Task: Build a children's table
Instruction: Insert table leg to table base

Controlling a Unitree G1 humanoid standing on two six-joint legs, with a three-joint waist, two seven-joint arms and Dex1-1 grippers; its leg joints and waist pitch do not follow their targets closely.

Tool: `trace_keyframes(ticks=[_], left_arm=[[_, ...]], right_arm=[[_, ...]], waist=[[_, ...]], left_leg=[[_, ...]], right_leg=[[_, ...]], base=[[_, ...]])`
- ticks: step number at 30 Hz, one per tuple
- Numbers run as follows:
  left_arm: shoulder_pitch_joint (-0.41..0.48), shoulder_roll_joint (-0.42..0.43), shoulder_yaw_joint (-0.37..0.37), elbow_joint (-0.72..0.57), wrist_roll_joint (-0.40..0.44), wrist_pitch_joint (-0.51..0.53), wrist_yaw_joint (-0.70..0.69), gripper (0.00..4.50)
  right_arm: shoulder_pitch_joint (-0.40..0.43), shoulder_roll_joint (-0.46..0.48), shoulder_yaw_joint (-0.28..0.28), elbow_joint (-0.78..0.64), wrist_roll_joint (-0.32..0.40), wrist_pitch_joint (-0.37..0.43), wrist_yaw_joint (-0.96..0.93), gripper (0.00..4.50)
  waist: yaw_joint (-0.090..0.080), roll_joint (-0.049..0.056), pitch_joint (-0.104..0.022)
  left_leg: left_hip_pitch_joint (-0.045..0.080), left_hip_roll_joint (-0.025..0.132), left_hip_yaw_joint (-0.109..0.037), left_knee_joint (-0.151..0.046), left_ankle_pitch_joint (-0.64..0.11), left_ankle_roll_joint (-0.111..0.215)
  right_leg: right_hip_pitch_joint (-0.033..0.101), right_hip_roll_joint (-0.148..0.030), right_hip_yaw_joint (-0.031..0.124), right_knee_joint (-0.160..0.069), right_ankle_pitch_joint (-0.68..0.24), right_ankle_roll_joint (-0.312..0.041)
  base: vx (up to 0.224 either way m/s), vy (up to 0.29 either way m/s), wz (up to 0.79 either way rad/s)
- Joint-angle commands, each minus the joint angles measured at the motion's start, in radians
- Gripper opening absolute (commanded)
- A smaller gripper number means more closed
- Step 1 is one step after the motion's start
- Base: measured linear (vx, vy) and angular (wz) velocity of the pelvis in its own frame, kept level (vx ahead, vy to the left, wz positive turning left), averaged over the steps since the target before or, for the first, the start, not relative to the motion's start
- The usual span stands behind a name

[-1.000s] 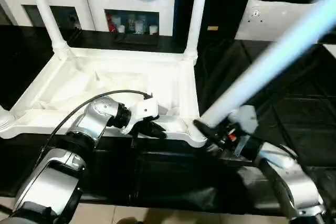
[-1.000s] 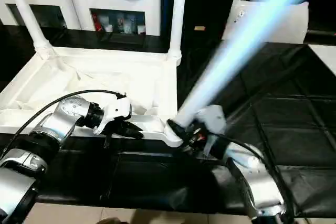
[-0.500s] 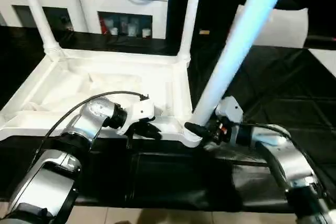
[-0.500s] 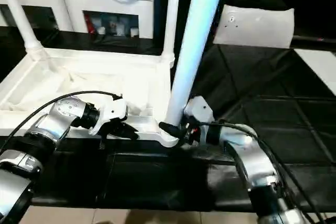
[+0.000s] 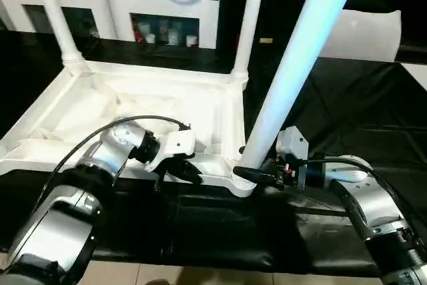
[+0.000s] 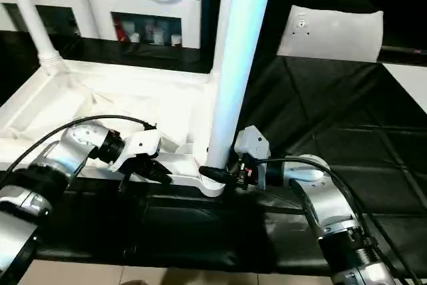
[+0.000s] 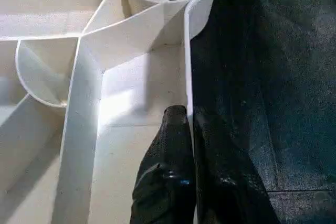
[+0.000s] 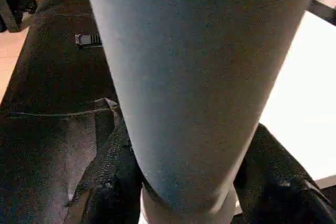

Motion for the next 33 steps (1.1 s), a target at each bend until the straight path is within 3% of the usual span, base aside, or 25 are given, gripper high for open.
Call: trace_keyframes(ticks=[1, 5, 7, 8, 9, 10, 11, 12, 13, 14, 15, 16, 17, 18, 19, 20, 21, 22, 23, 25, 28, 31, 33], left_arm=[[-0.051, 0.009, 0.001, 0.005, 0.023, -0.009, 0.032, 0.0], [-0.039, 0.011, 0.032, -0.002, 0.011, 0.049, 0.116, 0.0], [-0.021, 0.005, 0.065, -0.027, -0.009, 0.1, 0.167, 0.0], [0.01, -0.009, 0.107, -0.081, -0.038, 0.186, 0.221, 0.0], [0.019, -0.014, 0.12, -0.099, -0.046, 0.212, 0.236, 0.0], [0.03, -0.02, 0.131, -0.122, -0.051, 0.232, 0.256, 0.0], [0.03, -0.02, 0.131, -0.122, -0.051, 0.232, 0.256, 0.0], [0.056, -0.033, 0.15, -0.187, -0.064, 0.295, 0.285, 0.0], [0.078, -0.048, 0.166, -0.245, -0.074, 0.348, 0.314, 0.0], [0.109, -0.074, 0.189, -0.329, -0.083, 0.426, 0.363, 0.0], [0.138, -0.098, 0.198, -0.406, -0.082, 0.488, 0.396, 0.0], [0.138, -0.098, 0.198, -0.406, -0.082, 0.488, 0.396, 0.0], [0.177, -0.146, 0.2, -0.508, -0.078, 0.561, 0.448, 0.0], [0.187, -0.16, 0.197, -0.535, -0.074, 0.58, 0.46, 0.0], [0.214, -0.199, 0.189, -0.613, -0.062, 0.637, 0.498, 0.0], [0.223, -0.217, 0.183, -0.636, -0.049, 0.651, 0.52, 0.0], [0.228, -0.228, 0.179, -0.651, -0.04, 0.66, 0.534, 0.0], [0.225, -0.236, 0.184, -0.642, -0.029, 0.651, 0.561, 0.0], [0.226, -0.245, 0.188, -0.646, -0.015, 0.656, 0.602, 0.0], [0.223, -0.244, 0.189, -0.641, 0.003, 0.649, 0.644, 0.0], [0.211, -0.204, 0.168, -0.606, 0.046, 0.566, 0.677, 0.0], [0.214, -0.169, 0.161, -0.595, 0.051, 0.516, 0.663, 0.0], [0.216, -0.127, 0.156, -0.58, 0.034, 0.427, 0.604, 0.0]], right_arm=[[0.075, 0.018, 0.145, 0.082, -0.042, 0.055, 0.074, 1.9], [0.061, 0.065, 0.104, 0.119, -0.062, 0.067, -0.039, 1.9], [0.048, 0.097, 0.075, 0.152, -0.082, 0.06, -0.126, 1.9], [0.027, 0.14, 0.035, 0.194, -0.093, 0.063, -0.234, 1.9], [0.019, 0.154, 0.023, 0.208, -0.095, 0.065, -0.267, 1.9], [0.01, 0.17, 0.009, 0.222, -0.095, 0.074, -0.301, 1.9], [0.01, 0.17, 0.009, 0.222, -0.095, 0.074, -0.301, 1.9], [-0.011, 0.202, -0.014, 0.25, -0.093, 0.086, -0.362, 1.9], [-0.032, 0.229, -0.033, 0.277, -0.091, 0.096, -0.412, 1.9], [-0.066, 0.267, -0.058, 0.321, -0.089, 0.105, -0.486, 1.9], [-0.099, 0.3, -0.076, 0.365, -0.089, 0.107, -0.551, 1.9], [-0.099, 0.3, -0.076, 0.365, -0.089, 0.107, -0.551, 1.9], [-0.143, 0.343, -0.091, 0.425, -0.094, 0.107, -0.62, 1.9], [-0.153, 0.354, -0.095, 0.439, -0.096, 0.103, -0.636, 1.9], [-0.182, 0.385, -0.104, 0.477, -0.102, 0.09, -0.682, 1.9], [-0.191, 0.397, -0.11, 0.485, -0.101, 0.084, -0.699, 1.9], [-0.196, 0.405, -0.113, 0.489, -0.1, 0.08, -0.71, 1.9], [-0.193, 0.409, -0.113, 0.483, -0.1, 0.083, -0.713, 1.9], [-0.192, 0.416, -0.114, 0.481, -0.103, 0.082, -0.722, 1.9], [-0.187, 0.422, -0.118, 0.481, -0.107, 0.075, -0.735, 1.9], [-0.175, 0.43, -0.13, 0.487, -0.101, 0.037, -0.742, 1.9], [-0.169, 0.431, -0.155, 0.482, -0.091, 0.012, -0.738, 1.9], [-0.161, 0.429, -0.2, 0.44, -0.052, -0.018, -0.717, 1.9]], waist=[[0.006, 0.013, -0.02], [0.003, 0.018, -0.016], [-0.001, 0.018, -0.006], [-0.007, 0.017, 0.001], [-0.015, 0.016, 0.006], [-0.021, 0.015, 0.008], [-0.025, 0.016, 0.008], [-0.035, 0.024, 0.009], [-0.036, 0.034, 0.003], [-0.053, 0.036, 0.0], [-0.067, 0.033, 0.0], [-0.07, 0.037, 0.002], [-0.069, 0.031, -0.006], [-0.066, 0.02, 0.002], [-0.059, 0.011, 0.0], [-0.058, 0.013, 0.003], [-0.053, 0.024, 0.002], [-0.053, 0.016, -0.004], [-0.052, 0.019, -0.002], [-0.054, 0.009, -0.006], [-0.044, 0.009, -0.008], [-0.041, 0.009, -0.013], [-0.037, 0.009, -0.018]], left_leg=[[0.011, 0.115, -0.05, -0.078, -0.249, 0.065], [0.016, 0.119, -0.055, -0.086, -0.281, 0.049], [0.023, 0.117, -0.057, -0.086, -0.336, 0.03], [0.032, 0.11, -0.063, -0.082, -0.386, 0.012], [0.041, 0.102, -0.07, -0.075, -0.431, -0.007], [0.047, 0.092, -0.071, -0.067, -0.448, -0.008], [0.049, 0.095, -0.075, -0.069, -0.461, -0.013], [0.036, 0.103, -0.081, -0.083, -0.487, -0.016], [0.036, 0.118, -0.088, -0.092, -0.512, -0.029], [0.016, 0.134, -0.1, -0.12, -0.546, -0.047], [-0.003, 0.14, -0.106, -0.143, -0.552, -0.066], [0.009, 0.129, -0.094, -0.132, -0.569, -0.081], [0.019, 0.121, -0.085, -0.115, -0.535, -0.081], [0.008, 0.107, -0.073, -0.095, -0.414, -0.036], [-0.003, 0.105, -0.066, -0.085, -0.304, 0.012], [-0.006, 0.108, -0.064, -0.085, -0.274, 0.026], [-0.001, 0.116, -0.06, -0.093, -0.271, 0.034], [0.005, 0.123, -0.057, -0.1, -0.286, 0.029], [0.004, 0.124, -0.059, -0.104, -0.289, 0.028], [0.003, 0.122, -0.051, -0.104, -0.287, 0.033], [0.001, 0.116, -0.048, -0.097, -0.272, 0.046], [0.002, 0.117, -0.045, -0.097, -0.251, 0.049], [-0.002, 0.117, -0.044, -0.096, -0.233, 0.055]], right_leg=[[0.019, -0.183, 0.089, -0.109, -0.313, -0.154], [0.013, -0.183, 0.09, -0.113, -0.367, -0.15], [0.004, -0.188, 0.092, -0.121, -0.457, -0.148], [-0.004, -0.193, 0.088, -0.132, -0.579, -0.129], [-0.008, -0.2, 0.073, -0.149, -0.716, -0.09], [-0.013, -0.201, 0.058, -0.17, -0.792, -0.047], [-0.01, -0.202, 0.047, -0.171, -0.792, -0.036], [0.006, -0.196, 0.03, -0.169, -0.74, -0.022], [0.013, -0.198, 0.031, -0.158, -0.671, -0.04], [0.032, -0.191, 0.026, -0.126, -0.523, -0.075], [0.036, -0.183, 0.033, -0.099, -0.393, -0.114], [0.012, -0.19, 0.044, -0.109, -0.396, -0.131], [0.005, -0.204, 0.056, -0.116, -0.389, -0.148], [0.003, -0.222, 0.068, -0.129, -0.414, -0.167], [0.012, -0.229, 0.068, -0.135, -0.45, -0.155], [0.012, -0.226, 0.065, -0.134, -0.451, -0.154], [0.005, -0.208, 0.06, -0.135, -0.418, -0.145], [0.0, -0.193, 0.06, -0.123, -0.339, -0.151], [0.001, -0.192, 0.06, -0.116, -0.304, -0.156], [0.003, -0.197, 0.064, -0.111, -0.244, -0.17], [0.003, -0.204, 0.066, -0.117, -0.297, -0.162], [0.004, -0.2, 0.066, -0.117, -0.295, -0.156], [0.007, -0.202, 0.068, -0.113, -0.271, -0.154]], base=[[0.0, 0.0, 0.0], [0.0, 0.0, 0.0], [0.0, 0.0, 0.0], [-0.067, 0.01, -0.11], [-0.067, 0.01, -0.11], [-0.063, 0.026, -0.16], [-0.058, 0.048, -0.15], [-0.058, 0.048, -0.15], [-0.033, 0.066, -0.22], [-0.027, 0.067, -0.27], [-0.027, 0.067, -0.27], [-0.02, 0.057, -0.13], [0.0, 0.0, 0.0], [0.0, 0.0, 0.0], [0.0, 0.0, 0.0], [0.0, 0.0, 0.0], [0.0, 0.0, 0.0], [0.0, 0.0, 0.0], [0.0, 0.0, 0.0], [0.0, 0.0, 0.0], [0.0, 0.0, 0.0], [0.0, 0.0, 0.0], [0.0, 0.0, 0.0]])
